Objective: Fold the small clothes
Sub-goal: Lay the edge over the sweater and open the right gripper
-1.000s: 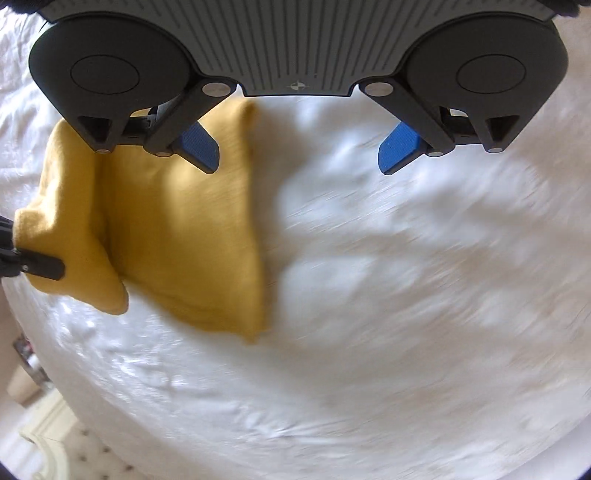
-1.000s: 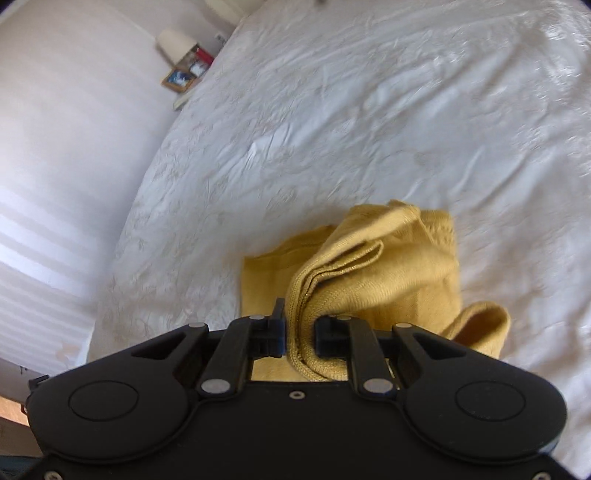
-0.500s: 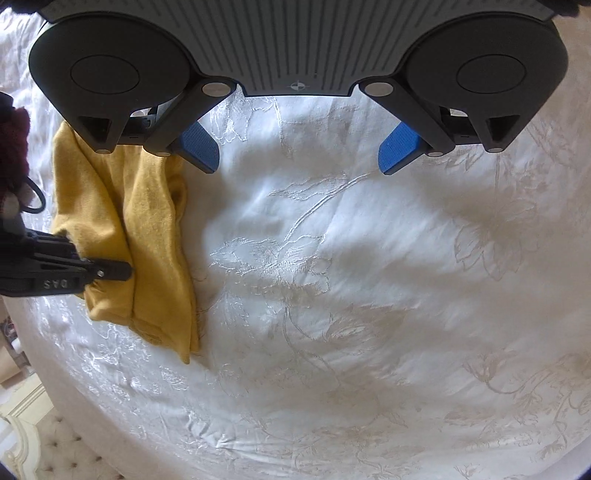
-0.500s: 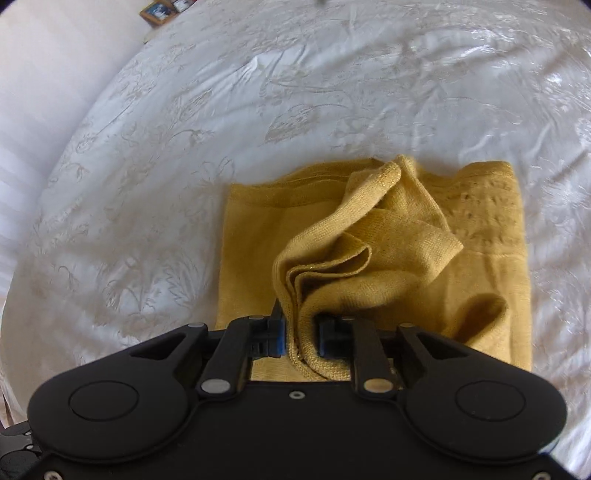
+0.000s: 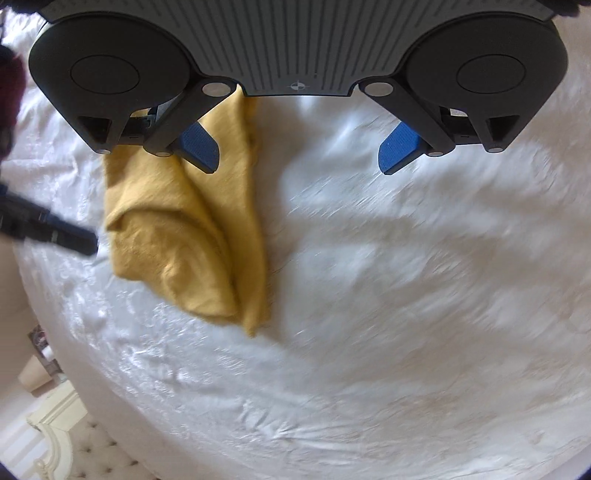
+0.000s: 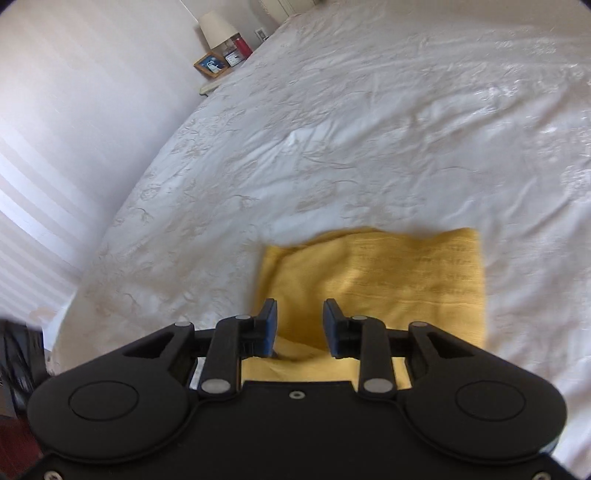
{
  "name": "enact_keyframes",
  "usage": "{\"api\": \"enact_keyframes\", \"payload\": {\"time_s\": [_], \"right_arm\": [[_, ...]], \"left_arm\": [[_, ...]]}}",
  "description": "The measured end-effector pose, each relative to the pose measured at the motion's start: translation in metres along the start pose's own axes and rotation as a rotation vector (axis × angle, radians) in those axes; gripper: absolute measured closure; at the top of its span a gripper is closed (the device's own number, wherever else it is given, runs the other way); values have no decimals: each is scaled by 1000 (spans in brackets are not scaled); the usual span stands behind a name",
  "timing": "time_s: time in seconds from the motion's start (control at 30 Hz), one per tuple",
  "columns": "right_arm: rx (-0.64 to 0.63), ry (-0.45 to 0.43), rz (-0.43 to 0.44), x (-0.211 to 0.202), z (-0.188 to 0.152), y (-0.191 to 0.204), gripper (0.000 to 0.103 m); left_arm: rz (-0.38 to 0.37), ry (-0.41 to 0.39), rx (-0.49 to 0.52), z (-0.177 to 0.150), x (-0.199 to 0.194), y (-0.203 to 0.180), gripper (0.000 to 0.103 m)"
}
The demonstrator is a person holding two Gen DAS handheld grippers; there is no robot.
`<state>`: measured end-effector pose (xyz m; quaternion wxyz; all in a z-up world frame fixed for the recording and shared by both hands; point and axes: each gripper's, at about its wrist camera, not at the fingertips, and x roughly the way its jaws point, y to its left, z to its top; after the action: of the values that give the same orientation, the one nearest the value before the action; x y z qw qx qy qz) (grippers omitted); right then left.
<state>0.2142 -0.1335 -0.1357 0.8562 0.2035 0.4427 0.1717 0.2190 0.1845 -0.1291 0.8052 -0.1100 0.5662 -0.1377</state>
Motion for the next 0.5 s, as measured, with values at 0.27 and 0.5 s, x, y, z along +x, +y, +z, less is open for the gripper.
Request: {"api": "enact_keyframes", "payload": {"time_s": [0.27, 0.5], "right_arm": [[-124, 60, -31, 1, -28, -15, 32], [-204, 102, -28, 30, -33, -13, 28]], "left_arm": [[-181, 34, -38, 50, 36, -37, 7], [-227, 123, -46, 68, 75, -56, 3]]}}
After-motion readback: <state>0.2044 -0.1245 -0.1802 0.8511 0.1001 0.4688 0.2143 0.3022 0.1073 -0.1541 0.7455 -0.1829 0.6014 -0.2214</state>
